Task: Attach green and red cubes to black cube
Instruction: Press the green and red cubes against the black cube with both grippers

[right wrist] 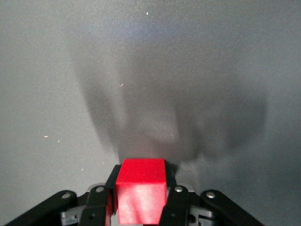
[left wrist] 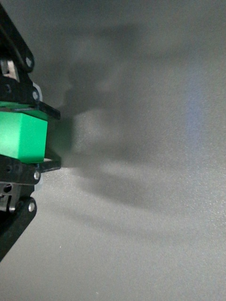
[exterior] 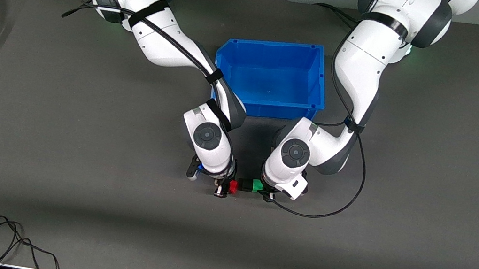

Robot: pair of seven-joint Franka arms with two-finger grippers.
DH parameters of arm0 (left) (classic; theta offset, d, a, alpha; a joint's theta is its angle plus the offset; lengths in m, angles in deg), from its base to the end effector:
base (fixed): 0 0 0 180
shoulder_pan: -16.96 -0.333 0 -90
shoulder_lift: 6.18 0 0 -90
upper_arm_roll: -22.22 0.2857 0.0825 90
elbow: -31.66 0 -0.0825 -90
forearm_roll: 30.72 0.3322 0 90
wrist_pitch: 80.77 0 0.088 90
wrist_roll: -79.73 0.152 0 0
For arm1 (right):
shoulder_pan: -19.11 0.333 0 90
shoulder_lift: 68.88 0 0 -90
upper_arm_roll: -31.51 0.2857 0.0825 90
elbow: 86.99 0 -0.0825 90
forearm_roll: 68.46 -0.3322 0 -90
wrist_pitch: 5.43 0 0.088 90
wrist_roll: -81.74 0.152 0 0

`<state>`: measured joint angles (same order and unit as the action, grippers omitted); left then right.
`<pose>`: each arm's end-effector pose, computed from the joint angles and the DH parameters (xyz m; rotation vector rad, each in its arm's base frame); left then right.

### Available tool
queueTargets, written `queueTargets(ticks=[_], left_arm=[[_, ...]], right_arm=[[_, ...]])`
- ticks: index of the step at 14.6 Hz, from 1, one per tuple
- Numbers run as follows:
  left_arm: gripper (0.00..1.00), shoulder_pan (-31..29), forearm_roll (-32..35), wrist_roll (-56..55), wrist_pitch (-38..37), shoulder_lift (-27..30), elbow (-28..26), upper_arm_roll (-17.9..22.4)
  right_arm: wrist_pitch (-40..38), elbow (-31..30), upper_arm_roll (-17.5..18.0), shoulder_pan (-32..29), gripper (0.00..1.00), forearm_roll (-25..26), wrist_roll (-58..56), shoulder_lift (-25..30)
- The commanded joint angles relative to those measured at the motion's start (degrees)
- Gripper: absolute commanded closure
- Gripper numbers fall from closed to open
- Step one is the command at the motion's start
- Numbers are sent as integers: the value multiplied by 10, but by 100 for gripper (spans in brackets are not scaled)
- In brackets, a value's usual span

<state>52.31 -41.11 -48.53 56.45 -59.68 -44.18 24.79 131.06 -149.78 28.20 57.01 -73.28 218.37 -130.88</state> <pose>0.5784 -0.3880 0.1520 1.8909 2.3118 -0.1096 0.5902 0.4264 0.1422 -1.8244 2.2993 0.0007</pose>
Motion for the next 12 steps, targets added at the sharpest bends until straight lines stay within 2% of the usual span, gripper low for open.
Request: queueTargets(ticks=[1,12], left_arm=[[100,10,9,-22,2,-13,21,9],[100,18,9,-30,26,-21,24,10]], right_arm=[[4,24,0,3,100,14,12,-17],[4,22,3,17,100,14,16,-9]])
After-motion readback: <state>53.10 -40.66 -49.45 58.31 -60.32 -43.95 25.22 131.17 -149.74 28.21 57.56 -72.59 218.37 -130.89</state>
